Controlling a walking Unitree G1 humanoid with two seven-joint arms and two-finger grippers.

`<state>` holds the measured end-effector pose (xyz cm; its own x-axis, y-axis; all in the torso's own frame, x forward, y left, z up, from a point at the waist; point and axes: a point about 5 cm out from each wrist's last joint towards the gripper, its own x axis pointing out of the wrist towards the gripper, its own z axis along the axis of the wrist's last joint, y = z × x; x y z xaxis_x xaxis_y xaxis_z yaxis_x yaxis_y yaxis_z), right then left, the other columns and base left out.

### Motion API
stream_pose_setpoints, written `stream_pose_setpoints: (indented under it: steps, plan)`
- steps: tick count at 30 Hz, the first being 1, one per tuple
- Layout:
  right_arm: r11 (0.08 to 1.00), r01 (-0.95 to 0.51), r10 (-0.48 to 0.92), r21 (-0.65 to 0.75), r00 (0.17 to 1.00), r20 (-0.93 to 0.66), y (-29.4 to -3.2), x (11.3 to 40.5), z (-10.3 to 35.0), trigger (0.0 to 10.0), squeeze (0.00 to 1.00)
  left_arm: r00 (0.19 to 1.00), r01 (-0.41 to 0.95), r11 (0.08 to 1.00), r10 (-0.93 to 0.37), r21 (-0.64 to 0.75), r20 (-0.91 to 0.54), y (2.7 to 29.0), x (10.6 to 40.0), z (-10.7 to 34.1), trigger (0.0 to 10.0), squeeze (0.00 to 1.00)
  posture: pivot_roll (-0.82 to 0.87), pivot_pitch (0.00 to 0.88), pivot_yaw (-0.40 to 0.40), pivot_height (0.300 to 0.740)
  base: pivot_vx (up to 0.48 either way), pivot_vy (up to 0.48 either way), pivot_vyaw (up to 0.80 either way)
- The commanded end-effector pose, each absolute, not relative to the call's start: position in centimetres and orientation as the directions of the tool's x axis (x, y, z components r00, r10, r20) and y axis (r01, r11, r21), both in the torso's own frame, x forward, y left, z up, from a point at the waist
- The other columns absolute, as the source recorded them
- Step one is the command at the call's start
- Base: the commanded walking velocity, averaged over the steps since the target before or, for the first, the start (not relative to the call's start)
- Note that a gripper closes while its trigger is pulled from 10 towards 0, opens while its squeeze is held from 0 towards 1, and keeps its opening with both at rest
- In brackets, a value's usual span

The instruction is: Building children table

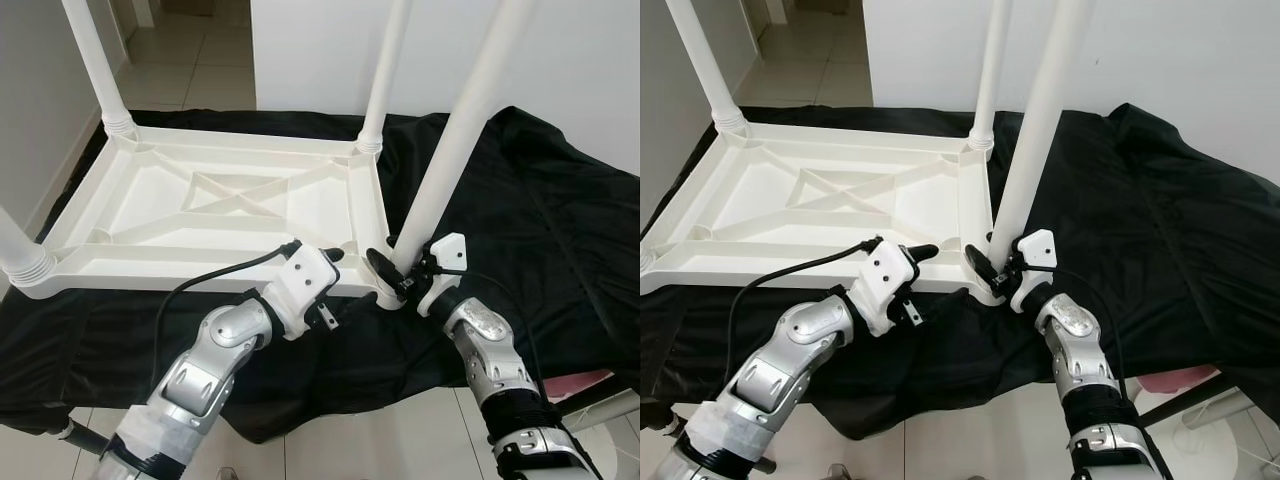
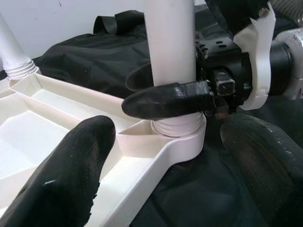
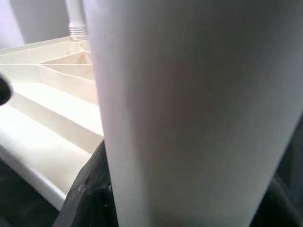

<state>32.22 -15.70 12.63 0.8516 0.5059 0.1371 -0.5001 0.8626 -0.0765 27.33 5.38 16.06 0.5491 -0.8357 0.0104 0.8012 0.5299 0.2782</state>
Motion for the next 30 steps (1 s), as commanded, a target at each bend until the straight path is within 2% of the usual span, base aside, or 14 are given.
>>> stream_pose_setpoints:
  steps: [1, 9, 12, 13, 17, 23, 27, 28, 30]
  plan:
    - [0.891, -0.449, 0.454, -0.068, 0.885, 0.100, -16.0, 32.0, 11.7, 10.0, 0.00, 0.571, 0.787, 0.547, -0.821, 0.284, 0.001, 5.3, 27.3, 15.5, 10.0, 0.00, 0.00, 0.000, -0.067, 0.740, 0.000, 0.000, 0.00]
    - [0.967, -0.252, 0.254, -0.038, 0.965, 0.066, -16.1, 31.7, 11.1, 10.0, 0.00, 0.630, 0.739, 0.603, -0.777, 0.300, 0.010, 5.4, 27.5, 15.2, 10.0, 0.00, 0.01, 0.000, -0.077, 0.740, 0.000, 0.000, 0.00]
    - [0.999, -0.031, 0.031, 0.015, 0.999, 0.040, -15.6, 31.1, 10.6, 10.0, 0.00, 0.648, 0.716, 0.619, -0.761, 0.322, 0.021, 5.7, 27.4, 15.2, 10.0, 0.00, 0.02, 0.000, -0.085, 0.740, 0.000, 0.000, 0.00]
    - [0.999, -0.031, 0.031, 0.015, 0.999, 0.040, -15.6, 31.1, 10.6, 10.0, 0.00, 0.648, 0.716, 0.619, -0.761, 0.322, 0.021, 5.7, 27.4, 15.2, 10.0, 0.00, 0.02, 0.000, -0.085, 0.740, 0.000, 0.000, 0.00]
    - [0.983, 0.170, -0.172, 0.069, 0.985, 0.031, -14.2, 30.6, 10.3, 10.0, 0.00, 0.695, 0.667, 0.664, -0.718, 0.337, 0.039, 6.1, 27.9, 15.4, 10.0, 0.00, 0.04, 0.000, -0.091, 0.740, 0.000, 0.000, 0.00]
    - [0.986, 0.142, -0.148, 0.086, 0.987, 0.060, -12.8, 30.8, 11.0, 10.0, 0.00, 0.727, 0.636, 0.693, -0.686, 0.341, 0.039, 6.3, 28.2, 15.3, 10.0, 0.00, 0.05, 0.000, -0.097, 0.740, 0.000, 0.000, 0.00]
    - [0.985, 0.137, -0.144, 0.104, 0.988, 0.063, -13.5, 30.7, 11.0, 10.0, 0.00, 0.742, 0.622, 0.706, -0.670, 0.338, 0.033, 6.5, 28.3, 15.2, 10.0, 0.00, 0.05, 0.000, -0.104, 0.740, 0.000, 0.000, 0.00]
    - [0.985, 0.139, -0.146, 0.106, 0.987, 0.063, -13.5, 30.7, 11.1, 10.0, 0.99, 0.744, 0.621, 0.708, -0.667, 0.337, 0.031, 6.6, 28.3, 15.1, 10.0, 0.00, 0.06, 0.000, -0.104, 0.740, 0.000, 0.000, 0.00]
    - [0.986, 0.137, -0.146, 0.092, 0.985, 0.095, -13.8, 30.6, 11.5, 10.0, 1.00, 0.749, 0.617, 0.712, -0.662, 0.335, 0.028, 6.7, 28.4, 15.1, 10.0, 0.00, 0.06, 0.000, -0.107, 0.740, 0.000, 0.000, 0.00]
